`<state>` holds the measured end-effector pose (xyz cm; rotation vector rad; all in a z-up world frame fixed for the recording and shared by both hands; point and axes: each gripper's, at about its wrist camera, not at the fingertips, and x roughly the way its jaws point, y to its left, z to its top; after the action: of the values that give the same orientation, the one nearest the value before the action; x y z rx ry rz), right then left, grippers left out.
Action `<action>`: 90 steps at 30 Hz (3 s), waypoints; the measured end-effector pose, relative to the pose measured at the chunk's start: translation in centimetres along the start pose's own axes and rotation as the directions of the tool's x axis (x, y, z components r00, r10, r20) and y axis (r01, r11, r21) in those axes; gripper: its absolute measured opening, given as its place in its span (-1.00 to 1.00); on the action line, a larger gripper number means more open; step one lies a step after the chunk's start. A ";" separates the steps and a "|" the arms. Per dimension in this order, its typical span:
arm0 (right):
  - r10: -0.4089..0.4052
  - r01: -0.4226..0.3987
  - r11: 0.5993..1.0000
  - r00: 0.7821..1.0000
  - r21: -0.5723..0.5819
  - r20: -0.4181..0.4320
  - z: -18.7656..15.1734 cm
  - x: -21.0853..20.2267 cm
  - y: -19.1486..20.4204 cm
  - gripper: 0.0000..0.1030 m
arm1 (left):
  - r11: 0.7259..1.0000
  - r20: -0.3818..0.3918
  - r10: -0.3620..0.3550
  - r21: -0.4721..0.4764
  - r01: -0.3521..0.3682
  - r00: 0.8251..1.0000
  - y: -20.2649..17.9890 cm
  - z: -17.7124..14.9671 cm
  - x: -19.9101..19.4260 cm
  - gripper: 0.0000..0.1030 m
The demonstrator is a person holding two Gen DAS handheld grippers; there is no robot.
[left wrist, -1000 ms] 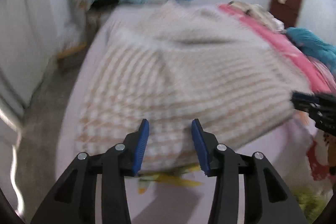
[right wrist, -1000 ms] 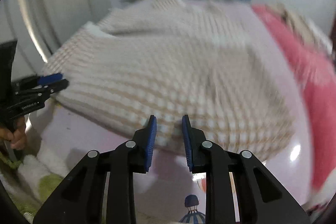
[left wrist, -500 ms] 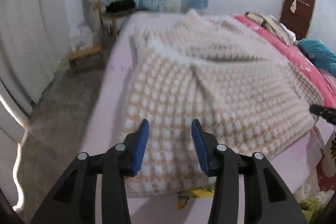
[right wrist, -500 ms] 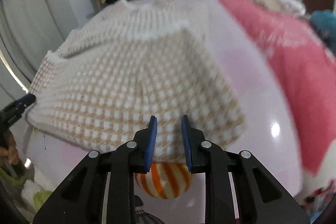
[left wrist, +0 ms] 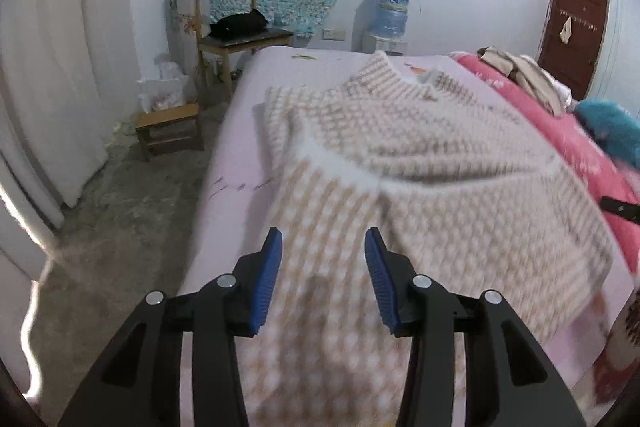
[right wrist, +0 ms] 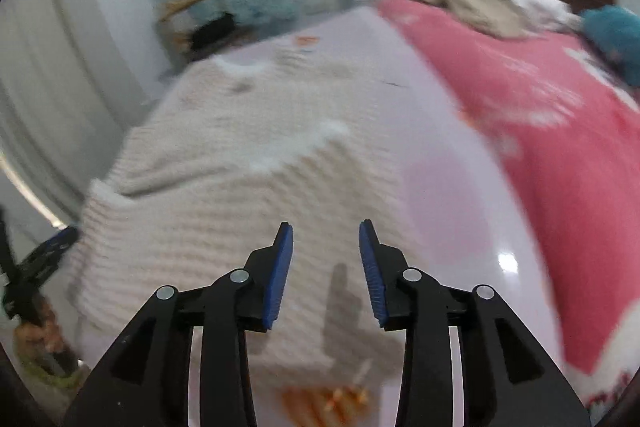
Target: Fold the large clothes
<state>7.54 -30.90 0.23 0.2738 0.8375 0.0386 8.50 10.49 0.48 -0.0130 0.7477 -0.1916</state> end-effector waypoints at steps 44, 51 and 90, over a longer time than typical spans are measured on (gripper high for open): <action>0.031 -0.052 0.990 0.986 -0.129 -0.161 -4.1 3.1 5.5 0.48 | 0.984 -0.185 0.175 0.039 -0.171 0.967 -7.2 -3.4 3.6 0.91; 0.010 -0.028 0.987 0.994 -0.161 -0.111 -3.3 1.1 5.9 0.64 | 0.978 -0.203 0.210 0.034 -0.208 0.956 -7.6 -3.3 3.7 0.92; -0.053 0.031 0.994 0.975 -0.104 -0.216 -2.1 4.7 5.3 0.84 | 0.976 -0.231 0.215 0.021 -0.216 0.949 -7.6 -3.0 4.1 0.91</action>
<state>9.56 -24.63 -3.19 0.1588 1.0572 0.0719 8.12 2.52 -3.84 0.0881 0.9769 0.0185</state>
